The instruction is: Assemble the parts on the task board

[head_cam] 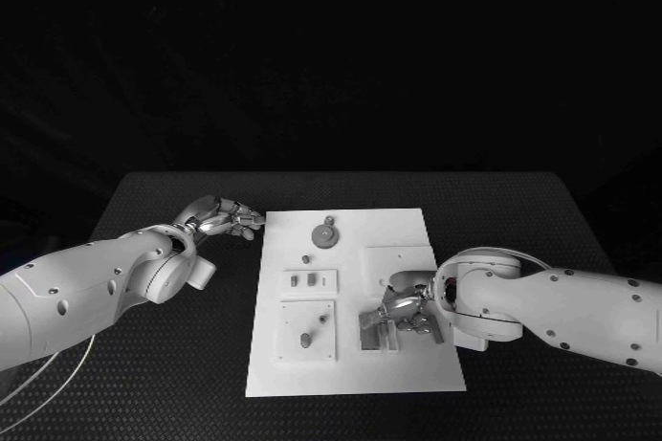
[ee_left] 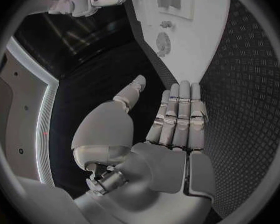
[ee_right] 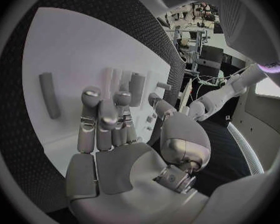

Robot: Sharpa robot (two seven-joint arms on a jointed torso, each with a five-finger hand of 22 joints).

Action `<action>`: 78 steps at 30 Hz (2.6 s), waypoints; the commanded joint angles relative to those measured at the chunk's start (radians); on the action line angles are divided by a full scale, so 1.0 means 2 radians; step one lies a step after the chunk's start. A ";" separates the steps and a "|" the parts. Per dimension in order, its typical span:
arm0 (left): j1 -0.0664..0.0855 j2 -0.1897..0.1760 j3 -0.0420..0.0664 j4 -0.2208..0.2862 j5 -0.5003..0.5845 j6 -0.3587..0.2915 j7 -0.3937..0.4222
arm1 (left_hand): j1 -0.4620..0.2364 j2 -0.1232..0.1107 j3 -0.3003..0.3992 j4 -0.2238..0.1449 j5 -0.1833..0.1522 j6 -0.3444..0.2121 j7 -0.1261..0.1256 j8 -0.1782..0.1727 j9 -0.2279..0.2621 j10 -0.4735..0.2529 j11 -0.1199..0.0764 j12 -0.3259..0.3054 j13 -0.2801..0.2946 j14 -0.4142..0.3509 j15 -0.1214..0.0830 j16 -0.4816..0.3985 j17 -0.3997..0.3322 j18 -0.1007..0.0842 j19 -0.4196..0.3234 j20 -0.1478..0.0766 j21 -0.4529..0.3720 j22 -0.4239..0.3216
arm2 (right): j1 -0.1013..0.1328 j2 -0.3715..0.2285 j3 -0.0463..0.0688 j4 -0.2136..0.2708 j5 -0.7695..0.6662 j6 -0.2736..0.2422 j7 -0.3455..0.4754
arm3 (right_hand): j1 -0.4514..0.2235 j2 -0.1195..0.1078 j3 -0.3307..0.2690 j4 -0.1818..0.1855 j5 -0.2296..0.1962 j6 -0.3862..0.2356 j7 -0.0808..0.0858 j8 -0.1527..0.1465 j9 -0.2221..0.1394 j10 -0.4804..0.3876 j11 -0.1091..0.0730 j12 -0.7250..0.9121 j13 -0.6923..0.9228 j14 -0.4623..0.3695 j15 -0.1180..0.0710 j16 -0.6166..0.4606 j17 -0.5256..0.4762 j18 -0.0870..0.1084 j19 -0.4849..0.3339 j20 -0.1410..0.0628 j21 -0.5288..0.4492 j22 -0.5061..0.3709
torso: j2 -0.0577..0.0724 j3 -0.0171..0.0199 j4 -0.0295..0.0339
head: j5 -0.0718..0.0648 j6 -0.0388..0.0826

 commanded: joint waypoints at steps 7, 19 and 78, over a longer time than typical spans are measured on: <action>0.000 0.001 0.000 0.001 0.003 0.006 0.003 | -0.003 0.001 0.002 0.002 -0.002 -0.004 -0.001 0.003 -0.001 -0.001 0.002 -0.001 -0.001 0.003 0.002 -0.004 0.001 -0.002 -0.002 0.003 0.002 -0.001 | -0.001 0.001 0.000 0.000 -0.004 -0.001 0.005 | -0.001 -0.011 0.002 0.009 -0.005 0.001 0.003 -0.003 0.001 -0.003 0.000 -0.002 0.000 -0.001 -0.003 -0.002 0.001 0.015 -0.001 -0.004 -0.002 0.009 | 0.000 -0.0002 0.0001 | 0.000 -0.001; 0.000 0.001 0.000 0.001 0.003 0.006 0.003 | -0.003 0.001 0.002 0.002 -0.002 -0.004 -0.001 0.003 -0.001 -0.001 0.002 -0.001 -0.001 0.003 0.002 -0.004 0.002 -0.002 -0.002 0.003 0.002 -0.001 | -0.001 -0.004 0.000 -0.001 -0.011 -0.012 0.009 | 0.006 -0.002 0.005 0.011 -0.005 0.002 0.003 -0.002 0.003 -0.002 0.000 -0.001 0.000 0.000 -0.003 -0.002 0.002 0.015 0.000 -0.004 -0.001 0.010 | 0.000 -0.0001 0.0003 | 0.000 0.000; 0.000 0.002 0.000 -0.001 0.003 0.007 0.004 | -0.005 0.001 0.002 0.002 -0.002 -0.003 -0.001 0.004 -0.001 -0.001 0.002 -0.001 -0.002 0.003 0.002 -0.006 0.004 -0.002 -0.003 0.003 0.002 -0.001 | 0.006 -0.073 -0.001 0.006 -0.154 0.104 -0.011 | 0.035 0.033 -0.019 -0.042 -0.001 0.006 0.003 -0.001 0.011 0.004 0.000 0.004 0.002 0.011 -0.002 0.008 0.014 0.015 0.001 0.003 0.004 0.009 | 0.000 0.0002 0.0005 | -0.012 0.003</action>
